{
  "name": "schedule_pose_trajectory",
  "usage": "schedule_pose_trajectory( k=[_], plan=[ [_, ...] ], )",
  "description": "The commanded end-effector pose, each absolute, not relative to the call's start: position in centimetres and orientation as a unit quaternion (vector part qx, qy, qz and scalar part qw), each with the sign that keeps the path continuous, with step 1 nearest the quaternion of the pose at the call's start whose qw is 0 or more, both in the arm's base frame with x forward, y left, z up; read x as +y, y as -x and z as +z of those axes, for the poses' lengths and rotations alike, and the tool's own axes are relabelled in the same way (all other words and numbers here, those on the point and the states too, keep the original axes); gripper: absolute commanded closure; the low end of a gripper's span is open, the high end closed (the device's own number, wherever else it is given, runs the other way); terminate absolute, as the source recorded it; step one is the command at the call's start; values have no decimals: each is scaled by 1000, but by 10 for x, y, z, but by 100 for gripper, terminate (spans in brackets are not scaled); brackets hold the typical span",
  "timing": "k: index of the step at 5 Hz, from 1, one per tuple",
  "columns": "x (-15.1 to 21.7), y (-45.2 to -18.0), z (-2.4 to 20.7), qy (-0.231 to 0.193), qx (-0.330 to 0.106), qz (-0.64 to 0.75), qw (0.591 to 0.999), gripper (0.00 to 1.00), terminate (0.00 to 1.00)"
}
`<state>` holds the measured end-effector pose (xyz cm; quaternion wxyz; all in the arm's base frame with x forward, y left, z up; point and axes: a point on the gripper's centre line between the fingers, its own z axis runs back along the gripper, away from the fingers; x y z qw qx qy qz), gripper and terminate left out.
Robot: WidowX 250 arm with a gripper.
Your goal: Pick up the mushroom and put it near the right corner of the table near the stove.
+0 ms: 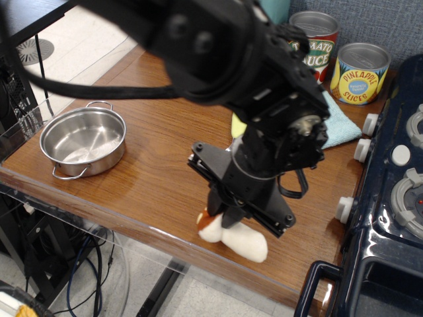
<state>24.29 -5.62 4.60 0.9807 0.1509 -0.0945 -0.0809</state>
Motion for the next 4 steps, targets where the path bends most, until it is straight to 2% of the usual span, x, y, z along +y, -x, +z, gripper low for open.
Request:
schedule_pose_trajectory(
  k=[1,2,4],
  plan=[
    [-65,-254,50,-139,-94,-87,982,100,0],
    [-65,-257,47,-150,-80,-91,981,0,0],
    [-61,-261,55,-145,-75,-90,982,0,0]
  ],
)
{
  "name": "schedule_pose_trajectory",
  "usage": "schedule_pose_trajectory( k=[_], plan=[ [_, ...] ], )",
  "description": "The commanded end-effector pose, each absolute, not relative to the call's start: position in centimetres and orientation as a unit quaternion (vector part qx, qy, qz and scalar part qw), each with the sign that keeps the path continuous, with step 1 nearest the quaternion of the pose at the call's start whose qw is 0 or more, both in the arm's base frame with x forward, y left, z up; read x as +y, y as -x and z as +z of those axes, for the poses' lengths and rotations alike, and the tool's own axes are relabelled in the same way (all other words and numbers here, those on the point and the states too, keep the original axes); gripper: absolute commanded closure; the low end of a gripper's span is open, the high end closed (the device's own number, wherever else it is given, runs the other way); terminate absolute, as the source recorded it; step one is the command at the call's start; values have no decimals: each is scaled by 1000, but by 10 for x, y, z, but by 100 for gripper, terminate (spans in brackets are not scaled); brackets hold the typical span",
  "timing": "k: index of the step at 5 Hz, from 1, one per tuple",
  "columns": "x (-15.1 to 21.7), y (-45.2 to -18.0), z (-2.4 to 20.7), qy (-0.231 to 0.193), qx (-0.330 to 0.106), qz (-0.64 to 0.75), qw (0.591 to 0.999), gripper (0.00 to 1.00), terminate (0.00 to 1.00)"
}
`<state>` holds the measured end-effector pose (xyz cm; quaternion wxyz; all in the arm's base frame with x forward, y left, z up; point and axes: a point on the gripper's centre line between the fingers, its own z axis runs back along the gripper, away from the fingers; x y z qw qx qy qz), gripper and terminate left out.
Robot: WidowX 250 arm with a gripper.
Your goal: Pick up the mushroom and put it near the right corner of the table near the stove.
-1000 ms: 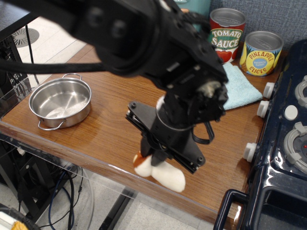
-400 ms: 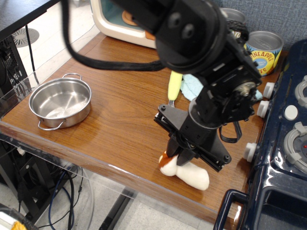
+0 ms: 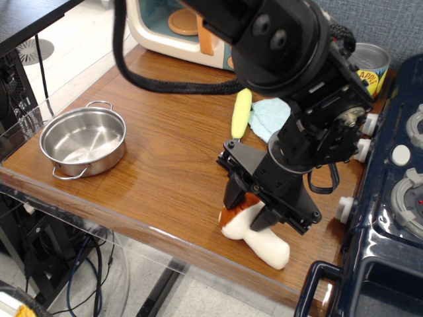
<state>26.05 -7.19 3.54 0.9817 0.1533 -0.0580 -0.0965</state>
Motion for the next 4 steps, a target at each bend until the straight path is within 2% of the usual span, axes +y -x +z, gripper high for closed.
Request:
schedule_pose_trajectory(
  k=[1,3,4],
  plan=[
    [-58,-263,67,-135,-73,-91,984,0,0],
    [-46,-261,111,-100,-92,-80,987,0,0],
    [-30,-253,128,-99,-120,-77,985,0,0]
  ],
)
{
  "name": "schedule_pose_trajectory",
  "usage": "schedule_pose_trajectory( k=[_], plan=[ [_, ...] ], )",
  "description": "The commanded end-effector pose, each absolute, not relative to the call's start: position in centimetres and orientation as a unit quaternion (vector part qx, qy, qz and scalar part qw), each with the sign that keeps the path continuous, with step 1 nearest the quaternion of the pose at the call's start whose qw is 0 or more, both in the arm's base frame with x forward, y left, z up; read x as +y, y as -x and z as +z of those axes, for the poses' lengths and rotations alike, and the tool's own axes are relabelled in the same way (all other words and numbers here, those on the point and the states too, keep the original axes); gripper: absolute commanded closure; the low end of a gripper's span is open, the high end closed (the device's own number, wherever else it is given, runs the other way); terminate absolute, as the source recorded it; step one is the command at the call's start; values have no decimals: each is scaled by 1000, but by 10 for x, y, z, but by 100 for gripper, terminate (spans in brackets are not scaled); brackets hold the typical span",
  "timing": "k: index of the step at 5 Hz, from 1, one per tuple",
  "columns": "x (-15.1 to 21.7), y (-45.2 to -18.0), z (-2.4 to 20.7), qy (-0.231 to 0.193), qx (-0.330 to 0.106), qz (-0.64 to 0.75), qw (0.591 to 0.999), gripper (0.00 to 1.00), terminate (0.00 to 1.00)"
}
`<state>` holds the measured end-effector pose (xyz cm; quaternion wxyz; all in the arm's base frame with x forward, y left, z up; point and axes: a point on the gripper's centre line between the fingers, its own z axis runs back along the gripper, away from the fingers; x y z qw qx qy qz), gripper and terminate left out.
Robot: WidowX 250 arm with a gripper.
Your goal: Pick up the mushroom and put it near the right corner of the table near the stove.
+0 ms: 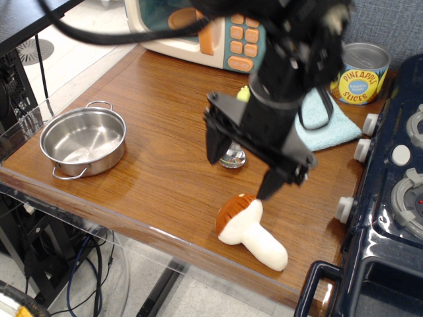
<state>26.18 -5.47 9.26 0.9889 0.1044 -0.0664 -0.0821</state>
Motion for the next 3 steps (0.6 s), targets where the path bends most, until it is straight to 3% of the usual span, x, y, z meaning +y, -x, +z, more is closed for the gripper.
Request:
schedule_pose_trajectory(
  k=[1,2,3],
  plan=[
    [-30,-253,128,-99,-120,-77,985,0,0],
    [-30,-253,128,-99,-120,-77,985,0,0],
    [-30,-253,128,-99,-120,-77,985,0,100]
  ],
)
